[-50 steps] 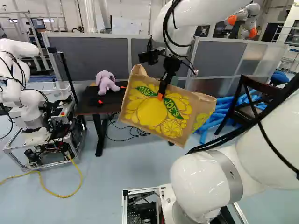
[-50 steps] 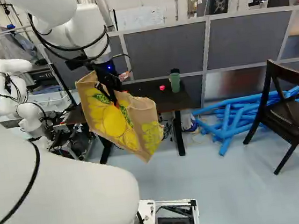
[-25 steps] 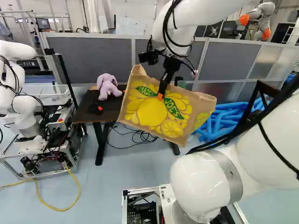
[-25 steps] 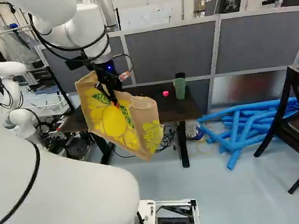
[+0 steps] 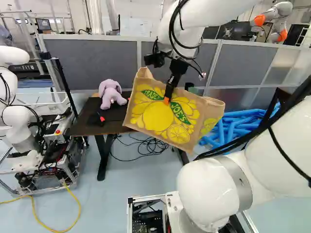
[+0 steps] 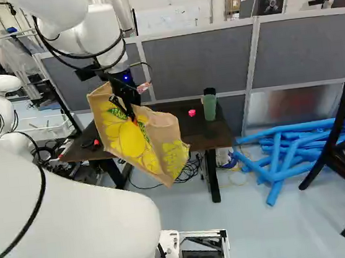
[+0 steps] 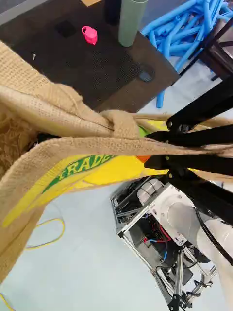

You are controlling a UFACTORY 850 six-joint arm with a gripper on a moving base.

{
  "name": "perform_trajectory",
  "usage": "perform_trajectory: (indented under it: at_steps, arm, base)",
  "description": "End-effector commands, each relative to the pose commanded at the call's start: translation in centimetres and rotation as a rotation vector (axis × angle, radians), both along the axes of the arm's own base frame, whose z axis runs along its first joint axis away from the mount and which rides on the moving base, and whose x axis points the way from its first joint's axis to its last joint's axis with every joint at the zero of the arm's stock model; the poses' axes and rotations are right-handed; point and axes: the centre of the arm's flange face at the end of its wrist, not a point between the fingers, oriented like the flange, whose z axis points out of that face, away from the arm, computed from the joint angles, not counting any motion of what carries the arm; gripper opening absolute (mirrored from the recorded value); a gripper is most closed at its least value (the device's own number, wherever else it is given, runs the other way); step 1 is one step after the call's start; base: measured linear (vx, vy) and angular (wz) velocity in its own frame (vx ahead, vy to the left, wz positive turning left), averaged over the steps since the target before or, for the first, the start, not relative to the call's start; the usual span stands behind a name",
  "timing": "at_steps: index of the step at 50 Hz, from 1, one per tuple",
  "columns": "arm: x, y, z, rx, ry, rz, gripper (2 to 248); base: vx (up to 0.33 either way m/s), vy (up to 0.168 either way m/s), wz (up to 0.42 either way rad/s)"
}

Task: Pick up the bag on the ground and place it on the table

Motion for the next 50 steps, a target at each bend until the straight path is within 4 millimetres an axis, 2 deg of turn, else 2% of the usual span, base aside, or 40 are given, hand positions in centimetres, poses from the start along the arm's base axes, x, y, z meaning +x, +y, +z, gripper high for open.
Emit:
perform_trajectory:
  at_steps: [50]
  arm:
    - [0.00,0.00,0.00,0.000,0.000,0.000,22]
  base:
    - [0.098,0.002,0.001]
